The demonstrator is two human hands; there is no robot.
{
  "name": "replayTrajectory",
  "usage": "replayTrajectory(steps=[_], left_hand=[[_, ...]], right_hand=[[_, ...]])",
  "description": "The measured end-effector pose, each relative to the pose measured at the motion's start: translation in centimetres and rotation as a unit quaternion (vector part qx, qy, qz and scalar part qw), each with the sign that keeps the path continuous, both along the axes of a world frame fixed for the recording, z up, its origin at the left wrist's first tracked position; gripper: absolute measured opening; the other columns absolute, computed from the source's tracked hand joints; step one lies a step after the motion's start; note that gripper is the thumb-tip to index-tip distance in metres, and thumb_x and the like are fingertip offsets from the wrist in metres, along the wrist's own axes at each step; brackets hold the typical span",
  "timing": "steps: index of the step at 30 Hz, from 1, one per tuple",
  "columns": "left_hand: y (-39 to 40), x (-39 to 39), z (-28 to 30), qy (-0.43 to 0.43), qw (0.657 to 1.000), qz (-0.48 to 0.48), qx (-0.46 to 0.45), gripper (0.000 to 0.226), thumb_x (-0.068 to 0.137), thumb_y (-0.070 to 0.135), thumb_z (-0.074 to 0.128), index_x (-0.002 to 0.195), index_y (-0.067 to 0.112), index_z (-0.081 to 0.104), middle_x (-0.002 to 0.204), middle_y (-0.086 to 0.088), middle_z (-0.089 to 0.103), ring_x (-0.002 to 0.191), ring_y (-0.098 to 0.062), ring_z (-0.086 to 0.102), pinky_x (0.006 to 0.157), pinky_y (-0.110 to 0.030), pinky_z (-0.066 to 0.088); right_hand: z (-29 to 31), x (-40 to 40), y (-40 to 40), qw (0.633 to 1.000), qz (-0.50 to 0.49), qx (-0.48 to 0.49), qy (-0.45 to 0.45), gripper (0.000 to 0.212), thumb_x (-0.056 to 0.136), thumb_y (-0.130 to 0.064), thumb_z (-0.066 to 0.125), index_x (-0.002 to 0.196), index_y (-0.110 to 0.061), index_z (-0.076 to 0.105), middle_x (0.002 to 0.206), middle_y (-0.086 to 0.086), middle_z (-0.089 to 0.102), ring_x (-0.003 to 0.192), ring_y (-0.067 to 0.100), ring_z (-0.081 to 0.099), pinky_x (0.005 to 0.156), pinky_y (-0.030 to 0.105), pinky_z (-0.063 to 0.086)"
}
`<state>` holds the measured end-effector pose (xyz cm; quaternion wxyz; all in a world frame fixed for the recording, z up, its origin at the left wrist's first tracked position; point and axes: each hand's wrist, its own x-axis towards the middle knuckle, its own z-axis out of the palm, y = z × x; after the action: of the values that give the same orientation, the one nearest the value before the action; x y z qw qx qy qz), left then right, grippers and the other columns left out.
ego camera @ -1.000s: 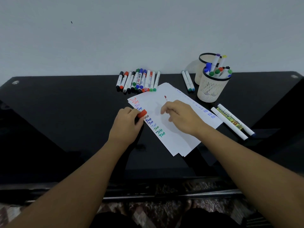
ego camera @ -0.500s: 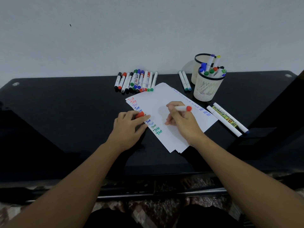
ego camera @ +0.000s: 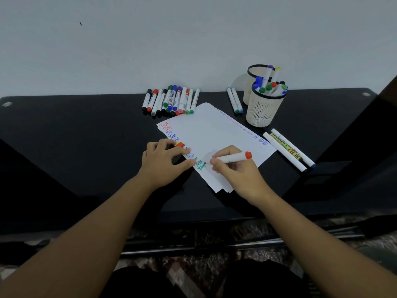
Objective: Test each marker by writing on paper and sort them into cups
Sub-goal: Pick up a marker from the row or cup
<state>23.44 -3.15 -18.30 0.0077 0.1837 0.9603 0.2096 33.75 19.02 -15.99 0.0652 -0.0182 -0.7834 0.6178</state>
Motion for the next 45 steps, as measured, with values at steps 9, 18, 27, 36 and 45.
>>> replayTrajectory(steps=[9,18,27,36,45], left_hand=[[0.1,1.1,-0.6,0.073,0.997,-0.019,-0.016,0.070,0.078,0.090,0.035,0.136,0.055,0.053,0.145,0.015,0.039,0.133,-0.019,0.026,0.114,-0.044,0.025],[0.3,0.8,-0.8,0.076,0.996,-0.038,-0.008,0.058,0.086,0.082,0.038,0.136,0.057,0.054,0.142,0.018,0.040,0.132,-0.015,0.027,0.114,-0.046,0.027],[0.4,0.8,-0.5,0.063,0.998,-0.030,-0.008,0.052,0.087,0.078,0.045,0.135,0.059,0.054,0.144,0.019,0.038,0.134,-0.015,0.026,0.114,-0.045,0.023],[0.4,0.8,-0.5,0.062,0.998,-0.029,-0.008,0.053,0.087,0.079,0.045,0.134,0.058,0.055,0.144,0.019,0.039,0.134,-0.016,0.026,0.113,-0.044,0.025],[0.3,0.7,-0.6,0.055,0.998,-0.027,-0.010,0.067,0.079,0.088,0.030,0.135,0.058,0.054,0.146,0.018,0.039,0.134,-0.017,0.027,0.114,-0.046,0.026]], right_hand=[[-0.2,-0.5,0.9,0.998,0.018,0.062,-0.008,0.007,0.098,-0.034,0.070,0.102,-0.033,0.064,0.094,-0.011,0.067,0.096,0.021,0.063,0.088,0.041,0.054],[-0.3,0.0,1.1,0.998,0.034,0.047,-0.010,0.004,0.099,-0.031,0.068,0.097,-0.030,0.066,0.093,-0.004,0.069,0.097,0.024,0.065,0.095,0.047,0.052],[-0.5,0.1,1.0,0.994,0.056,0.091,-0.024,0.005,0.102,-0.036,0.062,0.102,-0.031,0.063,0.094,-0.004,0.068,0.094,0.020,0.066,0.092,0.046,0.053],[-0.9,-0.2,1.0,0.988,0.070,0.136,-0.013,0.007,0.101,-0.042,0.061,0.102,-0.035,0.063,0.098,-0.004,0.068,0.095,0.020,0.064,0.090,0.051,0.053],[-0.9,-0.2,1.1,0.988,0.040,0.152,-0.003,0.004,0.103,-0.035,0.061,0.104,-0.031,0.062,0.096,-0.012,0.067,0.091,0.011,0.064,0.084,0.039,0.055]])
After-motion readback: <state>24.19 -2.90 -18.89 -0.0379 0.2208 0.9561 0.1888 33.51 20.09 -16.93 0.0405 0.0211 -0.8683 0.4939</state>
